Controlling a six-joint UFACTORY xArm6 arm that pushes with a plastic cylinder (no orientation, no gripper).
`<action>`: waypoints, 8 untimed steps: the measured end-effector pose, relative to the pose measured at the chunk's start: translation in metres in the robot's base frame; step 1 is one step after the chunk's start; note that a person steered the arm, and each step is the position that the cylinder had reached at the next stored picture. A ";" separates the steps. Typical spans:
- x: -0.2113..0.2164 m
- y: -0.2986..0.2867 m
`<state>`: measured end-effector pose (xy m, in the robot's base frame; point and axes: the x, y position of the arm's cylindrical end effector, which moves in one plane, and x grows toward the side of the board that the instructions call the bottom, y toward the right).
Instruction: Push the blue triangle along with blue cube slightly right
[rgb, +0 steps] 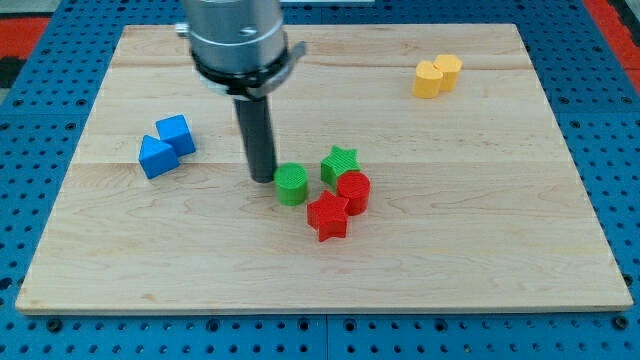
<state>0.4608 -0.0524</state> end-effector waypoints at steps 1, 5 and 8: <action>0.001 0.017; 0.020 -0.135; -0.029 -0.186</action>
<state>0.4314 -0.2386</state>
